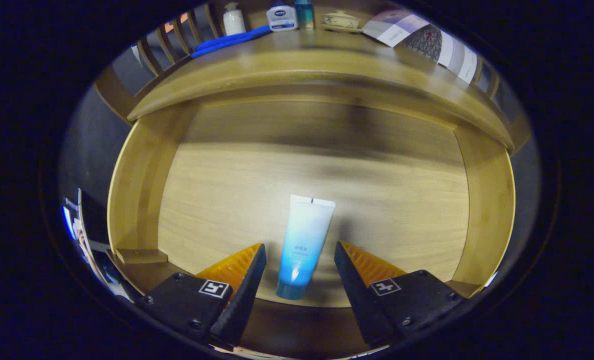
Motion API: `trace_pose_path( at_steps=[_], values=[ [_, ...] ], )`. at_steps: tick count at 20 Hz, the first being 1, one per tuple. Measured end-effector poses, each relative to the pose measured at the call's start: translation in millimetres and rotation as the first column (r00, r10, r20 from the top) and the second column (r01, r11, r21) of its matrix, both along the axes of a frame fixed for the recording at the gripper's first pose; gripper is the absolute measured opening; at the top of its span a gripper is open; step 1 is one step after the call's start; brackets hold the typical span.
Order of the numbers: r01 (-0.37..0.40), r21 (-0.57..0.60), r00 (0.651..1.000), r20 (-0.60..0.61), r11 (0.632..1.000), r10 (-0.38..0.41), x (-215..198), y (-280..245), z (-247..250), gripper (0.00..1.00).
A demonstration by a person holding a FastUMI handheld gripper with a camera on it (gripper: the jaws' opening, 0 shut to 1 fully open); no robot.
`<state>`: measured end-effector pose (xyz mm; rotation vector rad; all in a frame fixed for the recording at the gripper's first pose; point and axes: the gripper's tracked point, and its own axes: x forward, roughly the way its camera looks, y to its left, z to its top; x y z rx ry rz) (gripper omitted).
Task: Pull open the drawer, take out the items inside it, and place them on the countertop above the cabinet.
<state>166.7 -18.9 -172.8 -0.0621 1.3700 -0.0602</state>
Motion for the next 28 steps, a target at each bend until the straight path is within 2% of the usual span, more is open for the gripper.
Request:
trace_pose_path(
  at_steps=[3, 6, 9, 11, 15, 23, 28],
  values=[
    [-0.021, -0.045, 0.997, -0.07, 0.999, 0.018, -2.0, -2.2, -5.0, 0.8],
    [-0.035, -0.092, 0.997, -0.064, 0.995, 0.029, 5.0, -5.0, -4.5, 0.75],
    [-0.026, -0.082, 0.997, -0.072, 0.996, 0.02, 6.1, -3.0, -6.6, 0.54],
    [-0.025, -0.075, 0.998, -0.059, 0.997, 0.021, 7.5, -2.9, -6.1, 0.53],
    [-0.015, -0.082, 1.0, -0.023, 0.997, 0.013, 9.7, -6.6, -3.4, 0.44],
    [0.012, -0.042, 0.997, 0.078, 0.999, -0.008, 15.8, -14.4, 47.0, 0.39],
    [-0.026, -0.055, 0.99, 0.139, 0.998, 0.033, 20.7, -9.7, 88.8, 0.39]
  ],
)
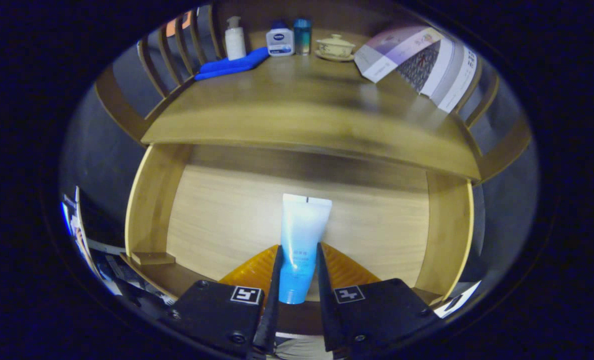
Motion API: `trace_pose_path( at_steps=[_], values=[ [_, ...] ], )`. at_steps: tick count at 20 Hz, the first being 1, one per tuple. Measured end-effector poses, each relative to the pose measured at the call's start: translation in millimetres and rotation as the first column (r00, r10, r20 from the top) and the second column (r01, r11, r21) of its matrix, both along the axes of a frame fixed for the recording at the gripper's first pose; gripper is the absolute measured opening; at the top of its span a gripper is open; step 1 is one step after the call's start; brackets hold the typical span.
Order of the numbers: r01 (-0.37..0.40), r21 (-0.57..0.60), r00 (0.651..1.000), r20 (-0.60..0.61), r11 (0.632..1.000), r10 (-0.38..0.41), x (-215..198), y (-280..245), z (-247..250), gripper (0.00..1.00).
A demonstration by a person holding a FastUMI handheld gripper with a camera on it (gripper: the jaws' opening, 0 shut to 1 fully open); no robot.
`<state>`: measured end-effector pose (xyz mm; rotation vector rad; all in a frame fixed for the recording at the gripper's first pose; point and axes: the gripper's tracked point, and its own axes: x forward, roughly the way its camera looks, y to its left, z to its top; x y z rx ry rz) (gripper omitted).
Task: Pull open the drawer, take out the items inside it, and place them on the countertop above the cabinet.
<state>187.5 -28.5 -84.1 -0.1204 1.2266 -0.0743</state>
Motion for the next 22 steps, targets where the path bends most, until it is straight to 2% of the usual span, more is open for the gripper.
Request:
trace_pose_path(
  at_steps=[8, 14, 18, 22],
  values=[
    [-0.005, -0.002, 0.994, 0.108, 1.0, 0.005, 29.2, 4.9, 66.8, 0.39],
    [0.008, -0.004, 0.979, 0.205, 1.0, -0.007, 68.8, 6.4, 105.8, 0.39],
    [0.041, 0.006, 0.966, 0.254, 0.999, -0.041, 94.8, 1.8, 113.6, 0.39],
    [0.041, 0.007, 0.955, 0.293, 0.999, -0.041, 123.2, 5.5, 108.5, 0.39]
  ],
)
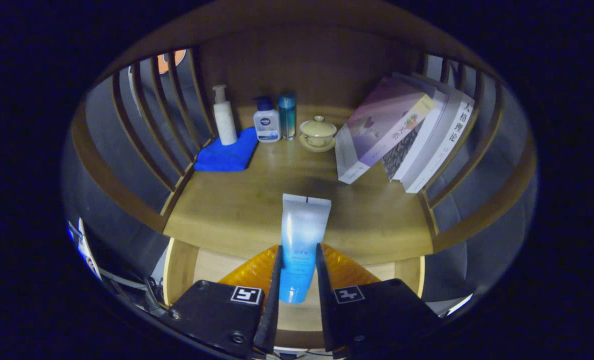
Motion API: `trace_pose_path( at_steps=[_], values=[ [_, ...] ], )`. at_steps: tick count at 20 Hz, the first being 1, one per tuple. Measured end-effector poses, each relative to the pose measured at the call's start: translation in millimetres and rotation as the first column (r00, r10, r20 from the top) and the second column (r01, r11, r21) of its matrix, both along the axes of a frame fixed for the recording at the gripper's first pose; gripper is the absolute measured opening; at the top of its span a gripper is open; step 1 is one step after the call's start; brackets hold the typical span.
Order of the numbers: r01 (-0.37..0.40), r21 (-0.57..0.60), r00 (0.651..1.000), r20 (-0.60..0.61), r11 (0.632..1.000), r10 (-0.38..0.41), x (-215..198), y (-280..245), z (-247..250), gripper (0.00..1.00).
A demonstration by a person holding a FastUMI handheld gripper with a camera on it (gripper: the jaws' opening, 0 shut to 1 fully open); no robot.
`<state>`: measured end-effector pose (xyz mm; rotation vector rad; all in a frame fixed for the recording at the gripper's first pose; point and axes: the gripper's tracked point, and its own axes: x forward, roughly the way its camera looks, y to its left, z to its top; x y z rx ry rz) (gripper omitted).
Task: Pull open the drawer, take out the items inside it, and place them on the countertop above the cabinet.
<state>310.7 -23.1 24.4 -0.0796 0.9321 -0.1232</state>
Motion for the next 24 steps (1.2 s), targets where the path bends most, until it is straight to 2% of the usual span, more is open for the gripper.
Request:
trace_pose_path(
  at_steps=[9, 19, 24],
  values=[
    [0.022, -0.013, 0.997, 0.072, 1.0, -0.021, 58.7, 1.6, -27.9, 0.39],
    [0.013, -0.068, 0.997, 0.071, 0.998, -0.008, 81.6, 1.4, -56.4, 0.4],
    [0.002, -0.104, 0.992, 0.123, 0.995, 0.011, 83.3, 1.7, -56.6, 0.5]
  ],
)
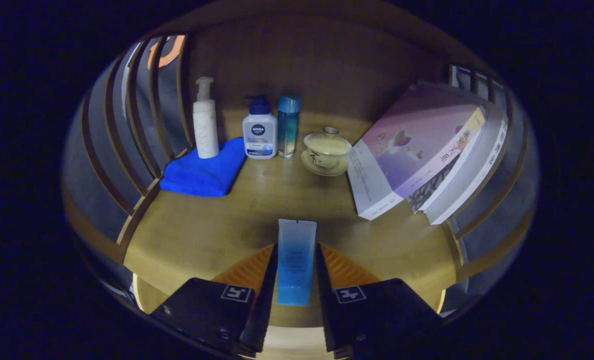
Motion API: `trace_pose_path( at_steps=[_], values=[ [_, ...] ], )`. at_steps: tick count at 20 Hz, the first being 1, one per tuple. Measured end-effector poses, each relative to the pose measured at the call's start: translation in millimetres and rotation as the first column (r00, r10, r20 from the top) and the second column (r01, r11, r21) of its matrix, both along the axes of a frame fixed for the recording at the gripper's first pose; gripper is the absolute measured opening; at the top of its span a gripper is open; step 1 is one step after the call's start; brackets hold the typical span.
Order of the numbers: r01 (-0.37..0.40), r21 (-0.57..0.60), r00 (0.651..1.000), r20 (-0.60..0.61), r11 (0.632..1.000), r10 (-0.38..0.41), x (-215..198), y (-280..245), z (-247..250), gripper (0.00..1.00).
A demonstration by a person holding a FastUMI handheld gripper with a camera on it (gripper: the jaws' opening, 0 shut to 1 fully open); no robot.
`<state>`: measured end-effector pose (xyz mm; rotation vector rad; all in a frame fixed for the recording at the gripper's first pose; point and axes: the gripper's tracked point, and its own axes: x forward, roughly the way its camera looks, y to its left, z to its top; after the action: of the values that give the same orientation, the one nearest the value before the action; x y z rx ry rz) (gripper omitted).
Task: Pull open the drawer, take out the items inside it, and place them on the countertop above the cabinet.
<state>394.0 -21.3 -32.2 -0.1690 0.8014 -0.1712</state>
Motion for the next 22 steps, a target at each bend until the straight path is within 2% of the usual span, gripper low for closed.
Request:
trace_pose_path(
  at_steps=[5, 11, 16, 18, 19, 22],
  values=[
    [-0.036, -0.007, 0.999, -0.01, 0.999, 0.036, -29.4, 12.6, 2.1, 0.63],
    [-0.084, -0.015, 0.996, 0.034, 0.996, 0.084, -74.5, 28.9, 31.7, 0.65],
    [-0.137, -0.007, 0.988, 0.068, 0.99, 0.138, -133.3, 38.5, 50.6, 0.65],
    [-0.142, 0.024, 0.986, 0.087, 0.99, 0.139, -157.0, 42.2, 53.3, 0.7],
    [-0.146, 0.037, 0.985, 0.1, 0.989, 0.142, -168.7, 44.6, 55.8, 0.76],
    [-0.155, 0.046, 0.975, 0.168, 0.987, 0.145, -205.0, 46.3, 63.6, 0.79]
  ],
)
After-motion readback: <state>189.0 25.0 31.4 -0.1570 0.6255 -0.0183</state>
